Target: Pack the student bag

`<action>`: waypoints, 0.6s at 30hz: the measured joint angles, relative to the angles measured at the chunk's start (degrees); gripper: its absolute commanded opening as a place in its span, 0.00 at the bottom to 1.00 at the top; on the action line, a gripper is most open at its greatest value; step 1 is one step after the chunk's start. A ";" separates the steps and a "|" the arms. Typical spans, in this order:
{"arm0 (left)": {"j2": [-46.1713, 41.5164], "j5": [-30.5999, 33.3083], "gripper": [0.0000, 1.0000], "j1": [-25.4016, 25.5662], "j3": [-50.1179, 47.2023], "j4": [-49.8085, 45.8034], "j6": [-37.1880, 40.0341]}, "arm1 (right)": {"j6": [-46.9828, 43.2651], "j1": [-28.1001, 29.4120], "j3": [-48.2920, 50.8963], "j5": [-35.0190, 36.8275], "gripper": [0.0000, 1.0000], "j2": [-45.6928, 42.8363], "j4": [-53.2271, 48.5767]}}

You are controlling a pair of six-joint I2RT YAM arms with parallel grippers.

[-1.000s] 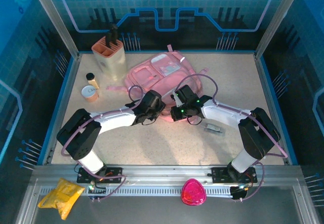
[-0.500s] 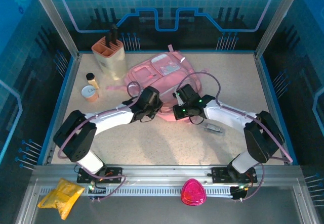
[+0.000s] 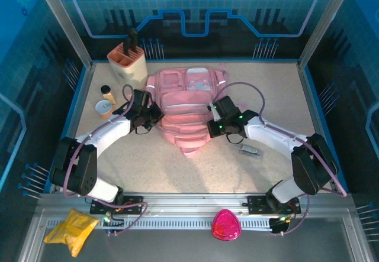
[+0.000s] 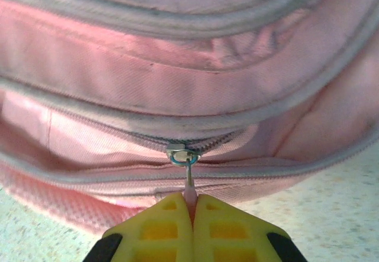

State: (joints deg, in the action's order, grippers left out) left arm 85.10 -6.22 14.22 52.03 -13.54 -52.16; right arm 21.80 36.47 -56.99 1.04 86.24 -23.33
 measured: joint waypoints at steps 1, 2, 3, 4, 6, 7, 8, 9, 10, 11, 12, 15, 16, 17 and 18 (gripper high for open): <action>0.42 -0.20 0.00 -0.79 0.52 -0.85 1.18 | 0.26 1.51 0.00 -0.02 0.00 0.00 0.04; 0.96 -0.15 0.01 -1.44 1.29 -1.95 2.01 | 0.57 2.78 0.00 -0.04 0.00 0.02 0.20; 1.42 -0.09 0.10 -1.95 1.99 -2.95 2.93 | 0.94 4.00 0.00 -0.20 0.00 0.02 0.33; 1.64 0.02 0.16 -2.43 2.49 -3.69 3.85 | 1.33 4.92 -0.02 -0.55 0.00 0.13 0.48; 1.42 0.96 0.24 -2.82 2.78 -4.31 4.85 | 2.05 5.84 -0.07 -1.64 0.00 0.63 0.74; 1.05 1.62 0.29 -2.97 2.78 -4.39 5.22 | 2.34 6.01 -0.07 -2.12 0.00 0.98 0.85; 0.48 1.75 0.34 -3.15 2.73 -4.24 5.44 | 2.51 6.03 -0.07 -2.56 0.00 1.29 0.90; -0.52 1.88 0.37 -3.28 2.49 -3.85 5.49 | 2.73 6.01 -0.07 -2.84 0.00 1.64 0.92; -1.88 1.81 0.39 -3.34 2.08 -3.50 5.42 | 2.93 6.01 -0.04 -2.99 0.00 1.92 1.01; -3.23 1.77 0.40 -3.34 1.49 -3.02 5.07 | 3.10 6.01 0.04 -3.06 0.00 2.10 1.18; -5.07 1.40 0.42 -3.26 0.55 -2.34 4.37 | 3.48 6.01 0.22 -3.21 0.00 2.19 1.51; -10.34 1.36 0.50 -2.16 -2.62 -0.68 1.53 | 3.96 6.01 0.85 -3.50 0.00 2.19 2.36; -11.67 1.46 0.52 -1.46 -3.50 -0.55 0.72 | 4.09 6.01 0.92 -3.56 0.00 2.19 2.47; -13.11 1.88 0.53 -0.35 -4.63 -0.17 -0.81 | 4.15 6.01 0.98 -3.63 0.00 2.19 2.64; -14.32 2.14 0.53 1.01 -5.79 0.37 -2.23 | 4.15 6.01 1.05 -3.65 0.00 2.19 2.89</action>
State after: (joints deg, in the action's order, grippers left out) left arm 70.78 -4.08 15.22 46.24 -13.17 -54.39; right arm 25.96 42.48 -55.94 -2.61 88.42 -20.45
